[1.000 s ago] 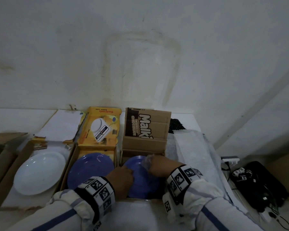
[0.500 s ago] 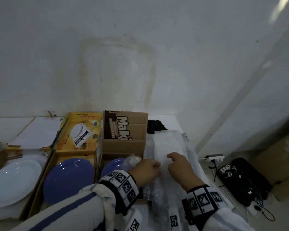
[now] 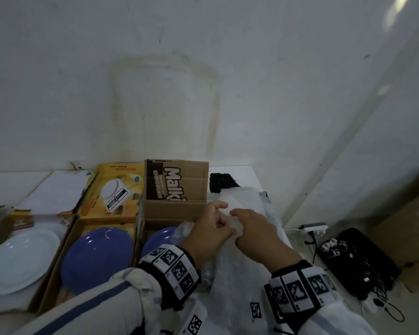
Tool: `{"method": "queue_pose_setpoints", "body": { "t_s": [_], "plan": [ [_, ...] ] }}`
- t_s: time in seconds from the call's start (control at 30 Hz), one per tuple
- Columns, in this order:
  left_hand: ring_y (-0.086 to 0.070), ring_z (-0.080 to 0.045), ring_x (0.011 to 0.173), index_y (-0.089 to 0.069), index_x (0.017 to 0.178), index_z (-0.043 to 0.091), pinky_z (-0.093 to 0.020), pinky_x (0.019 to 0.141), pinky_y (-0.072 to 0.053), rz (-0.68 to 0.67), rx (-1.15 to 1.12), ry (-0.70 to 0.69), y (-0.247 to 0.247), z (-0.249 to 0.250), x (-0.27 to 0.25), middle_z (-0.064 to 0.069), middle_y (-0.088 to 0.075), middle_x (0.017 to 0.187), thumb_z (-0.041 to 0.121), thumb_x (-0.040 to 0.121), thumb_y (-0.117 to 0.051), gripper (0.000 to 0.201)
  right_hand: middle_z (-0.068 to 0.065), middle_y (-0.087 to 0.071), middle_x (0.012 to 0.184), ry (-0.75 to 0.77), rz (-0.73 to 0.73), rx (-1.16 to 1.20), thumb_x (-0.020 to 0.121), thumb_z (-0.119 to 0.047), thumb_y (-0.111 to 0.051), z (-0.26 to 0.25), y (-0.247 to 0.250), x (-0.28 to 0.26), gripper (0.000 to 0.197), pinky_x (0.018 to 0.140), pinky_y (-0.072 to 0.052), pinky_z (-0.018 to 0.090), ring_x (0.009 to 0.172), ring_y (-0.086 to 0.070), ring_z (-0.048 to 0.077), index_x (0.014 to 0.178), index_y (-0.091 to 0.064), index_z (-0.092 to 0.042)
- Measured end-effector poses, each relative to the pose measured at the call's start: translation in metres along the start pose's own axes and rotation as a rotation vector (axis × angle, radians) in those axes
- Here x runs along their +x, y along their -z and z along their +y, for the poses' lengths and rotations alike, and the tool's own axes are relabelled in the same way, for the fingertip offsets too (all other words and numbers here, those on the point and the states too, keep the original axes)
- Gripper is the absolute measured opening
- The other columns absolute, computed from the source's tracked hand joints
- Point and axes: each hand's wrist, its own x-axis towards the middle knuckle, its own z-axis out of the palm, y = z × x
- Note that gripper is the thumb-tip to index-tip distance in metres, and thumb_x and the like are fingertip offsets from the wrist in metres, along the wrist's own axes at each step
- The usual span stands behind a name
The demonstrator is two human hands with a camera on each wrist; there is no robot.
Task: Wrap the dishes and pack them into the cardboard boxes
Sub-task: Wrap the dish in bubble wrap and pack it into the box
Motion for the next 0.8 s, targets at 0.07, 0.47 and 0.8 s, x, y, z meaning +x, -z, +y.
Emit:
{"method": "queue_pose_setpoints", "body": {
  "t_s": [0.07, 0.47, 0.8],
  "plan": [
    [-0.052, -0.012, 0.087, -0.045, 0.121, 0.022, -0.03, 0.083, -0.048, -0.022, 0.027, -0.064, 0.012, 0.016, -0.007, 0.001, -0.052, 0.091, 0.007, 0.084, -0.067, 0.046, 0.0, -0.061, 0.122, 0.07, 0.068, -0.112, 0.091, -0.018, -0.046, -0.009, 0.011, -0.001, 0.031, 0.088, -0.038, 0.031, 0.111, -0.056, 0.022, 0.121, -0.054, -0.023],
    [-0.055, -0.014, 0.09, -0.06, 0.103, 0.024, -0.027, 0.075, -0.04, 0.134, 0.795, -0.019, 0.122, 0.032, -0.033, 0.005, -0.059, 0.095, 0.028, 0.094, -0.052, 0.012, -0.012, -0.065, 0.089, 0.379, 0.255, 0.634, 0.087, -0.005, -0.058, -0.08, 0.016, 0.0, 0.023, 0.068, -0.043, 0.005, 0.079, -0.058, -0.002, 0.095, -0.067, -0.024],
    [-0.056, -0.017, 0.084, -0.05, 0.11, 0.013, -0.028, 0.066, -0.049, -0.01, 0.002, 0.337, 0.15, 0.021, -0.06, -0.009, -0.055, 0.098, -0.002, 0.09, -0.052, 0.025, -0.006, -0.052, 0.073, 0.314, -0.173, 0.411, 0.081, -0.011, -0.065, -0.106, -0.065, 0.022, 0.026, 0.061, -0.037, 0.021, 0.072, -0.05, 0.009, 0.067, -0.048, -0.026]
  ]
}}
